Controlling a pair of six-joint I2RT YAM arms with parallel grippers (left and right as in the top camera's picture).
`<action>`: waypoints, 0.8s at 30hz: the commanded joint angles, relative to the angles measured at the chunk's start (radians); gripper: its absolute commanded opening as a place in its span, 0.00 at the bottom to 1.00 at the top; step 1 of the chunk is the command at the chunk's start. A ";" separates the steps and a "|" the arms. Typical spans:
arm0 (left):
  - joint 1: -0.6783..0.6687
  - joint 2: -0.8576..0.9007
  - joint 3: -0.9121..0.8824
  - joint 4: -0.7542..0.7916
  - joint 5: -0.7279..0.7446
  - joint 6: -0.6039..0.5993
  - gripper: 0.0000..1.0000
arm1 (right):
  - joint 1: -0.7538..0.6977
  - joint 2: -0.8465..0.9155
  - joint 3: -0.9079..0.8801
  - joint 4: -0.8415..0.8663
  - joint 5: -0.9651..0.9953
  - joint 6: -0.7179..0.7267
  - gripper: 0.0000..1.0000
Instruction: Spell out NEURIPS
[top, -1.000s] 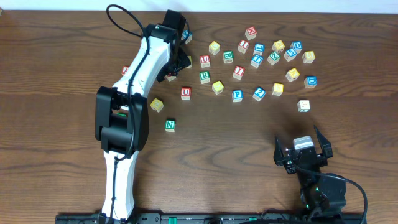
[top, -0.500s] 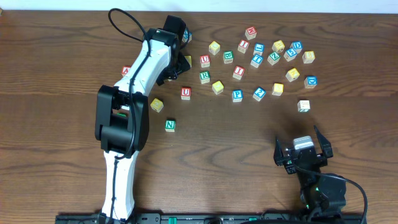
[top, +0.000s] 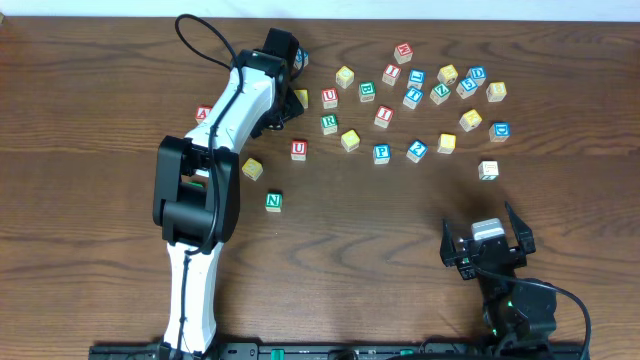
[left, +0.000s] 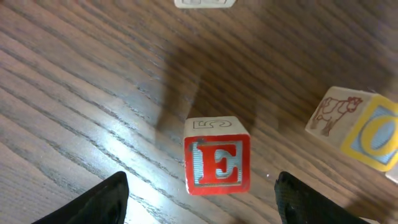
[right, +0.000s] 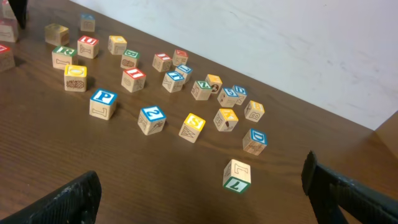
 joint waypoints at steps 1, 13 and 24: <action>-0.003 0.015 -0.005 0.008 -0.023 0.018 0.74 | -0.013 -0.006 -0.002 -0.003 -0.002 0.013 0.99; -0.004 0.015 -0.023 0.060 -0.023 0.018 0.74 | -0.013 -0.006 -0.002 -0.003 -0.002 0.013 0.99; -0.003 0.015 -0.035 0.089 -0.024 0.018 0.74 | -0.013 -0.006 -0.002 -0.003 -0.002 0.013 0.99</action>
